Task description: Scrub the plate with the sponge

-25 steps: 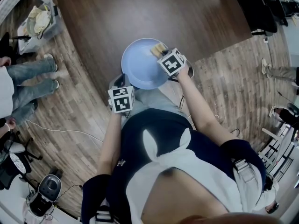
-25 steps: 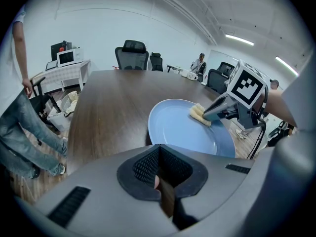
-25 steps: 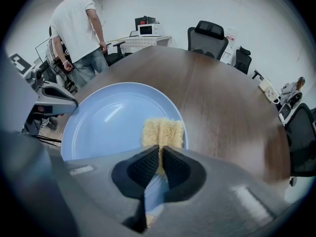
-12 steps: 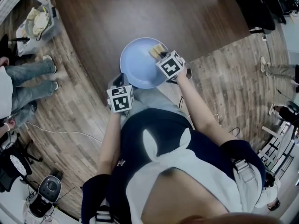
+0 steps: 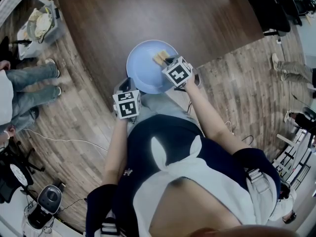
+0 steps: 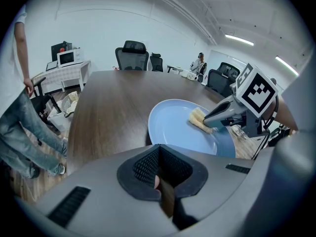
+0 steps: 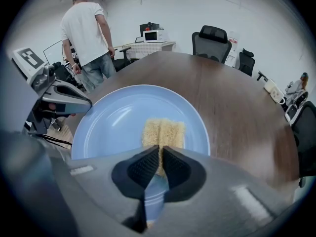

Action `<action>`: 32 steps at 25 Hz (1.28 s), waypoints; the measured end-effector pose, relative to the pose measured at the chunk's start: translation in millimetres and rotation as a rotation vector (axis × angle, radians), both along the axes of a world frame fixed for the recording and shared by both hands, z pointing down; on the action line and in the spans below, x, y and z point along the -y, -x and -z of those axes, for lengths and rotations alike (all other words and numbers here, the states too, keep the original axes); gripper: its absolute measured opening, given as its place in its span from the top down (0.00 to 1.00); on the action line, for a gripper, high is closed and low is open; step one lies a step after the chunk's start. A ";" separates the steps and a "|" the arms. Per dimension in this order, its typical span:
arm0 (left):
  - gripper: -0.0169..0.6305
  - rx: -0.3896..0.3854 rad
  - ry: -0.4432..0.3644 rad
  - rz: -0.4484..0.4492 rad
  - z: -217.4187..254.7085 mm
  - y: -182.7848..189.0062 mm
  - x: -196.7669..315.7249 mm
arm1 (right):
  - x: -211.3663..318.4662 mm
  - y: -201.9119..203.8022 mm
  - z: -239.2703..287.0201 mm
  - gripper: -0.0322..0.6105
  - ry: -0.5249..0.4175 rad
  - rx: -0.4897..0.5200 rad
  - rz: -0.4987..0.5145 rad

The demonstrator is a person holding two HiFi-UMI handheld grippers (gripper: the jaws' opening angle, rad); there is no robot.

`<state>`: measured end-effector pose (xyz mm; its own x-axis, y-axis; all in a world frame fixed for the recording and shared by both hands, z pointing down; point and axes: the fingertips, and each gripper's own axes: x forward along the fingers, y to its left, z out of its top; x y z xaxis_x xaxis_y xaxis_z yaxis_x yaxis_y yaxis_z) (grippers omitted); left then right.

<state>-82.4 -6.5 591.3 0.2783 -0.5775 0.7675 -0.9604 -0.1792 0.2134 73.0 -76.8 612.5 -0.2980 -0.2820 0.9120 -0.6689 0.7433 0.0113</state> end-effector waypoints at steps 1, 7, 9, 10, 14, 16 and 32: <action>0.97 -0.001 0.000 -0.002 -1.7 -0.9 -1.1 | -2.9 2.2 -0.6 0.92 0.007 0.007 0.004; 0.97 0.002 -0.010 0.007 3.5 1.1 -2.4 | -22.9 25.2 1.9 0.92 0.041 0.052 0.064; 0.97 0.001 -0.013 0.008 4.1 1.2 -1.2 | -27.0 30.7 2.2 0.91 0.046 0.058 0.079; 0.97 0.001 -0.014 0.009 4.3 0.4 -1.3 | -29.4 31.9 2.2 0.91 0.047 0.060 0.085; 0.97 0.003 -0.010 0.010 2.2 -3.1 -3.9 | -42.3 38.1 2.5 0.91 0.062 0.086 0.106; 0.97 0.002 -0.008 0.009 -1.6 -3.1 -4.6 | -47.5 42.1 1.1 0.91 0.070 0.095 0.112; 0.97 0.007 -0.016 0.025 -0.5 3.0 0.3 | -77.9 72.3 0.6 0.92 0.141 0.158 0.176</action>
<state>-85.4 -6.8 591.8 0.2587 -0.5962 0.7600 -0.9660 -0.1588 0.2042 0.7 1.2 611.9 -0.4728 -0.0872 0.8768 -0.5147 0.8350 -0.1946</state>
